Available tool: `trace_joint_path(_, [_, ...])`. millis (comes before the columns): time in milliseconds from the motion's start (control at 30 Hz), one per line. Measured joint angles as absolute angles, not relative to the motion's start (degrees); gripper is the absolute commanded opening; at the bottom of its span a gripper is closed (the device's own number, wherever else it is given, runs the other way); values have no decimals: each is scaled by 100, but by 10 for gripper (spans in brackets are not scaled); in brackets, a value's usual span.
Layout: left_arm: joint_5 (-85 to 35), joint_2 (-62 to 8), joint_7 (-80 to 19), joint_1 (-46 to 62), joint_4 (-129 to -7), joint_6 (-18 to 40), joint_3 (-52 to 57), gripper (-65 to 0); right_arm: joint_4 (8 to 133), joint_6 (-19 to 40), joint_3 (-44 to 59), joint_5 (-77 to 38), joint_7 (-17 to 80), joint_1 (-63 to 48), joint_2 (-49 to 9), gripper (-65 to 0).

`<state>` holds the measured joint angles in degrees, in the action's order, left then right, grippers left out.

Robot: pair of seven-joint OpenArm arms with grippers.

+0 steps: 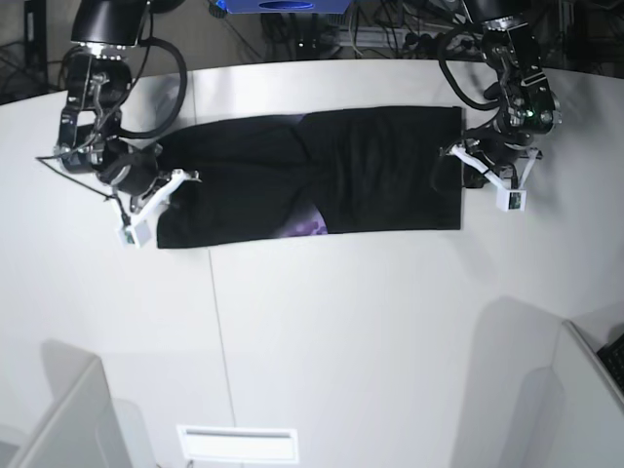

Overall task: Fold the T-shirt properly
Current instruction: 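Grasp both strip ends and bring them toward each other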

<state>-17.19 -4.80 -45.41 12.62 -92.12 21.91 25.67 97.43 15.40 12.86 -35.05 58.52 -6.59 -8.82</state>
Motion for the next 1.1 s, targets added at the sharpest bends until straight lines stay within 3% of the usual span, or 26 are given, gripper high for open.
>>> trace_joint_path(300, [-1719, -495, -4449, 1253, -9225, 2147, 2001, -650, 11087, 1538, 1249, -3485, 6556, -886, -200, -650])
trace_joint_path(467, [-1719, -510, -4425, 1256, -9225, 2145, 1846, -650, 11292, 1527, 574, -3500, 6558, -904, -156, -650])
trace_joint_path(900, [-1732, -510, -4370, 1260, -9231, 2145, 1297, -650, 11314, 62, -1461, -3531, 5629, -937, -172, -650])
trace_joint_path(1100, [-1787, -502, -4394, 1253, -9229, 2165, 1175, -650, 11314, -67, -1549, -3529, 5572, -681, -187, -650])
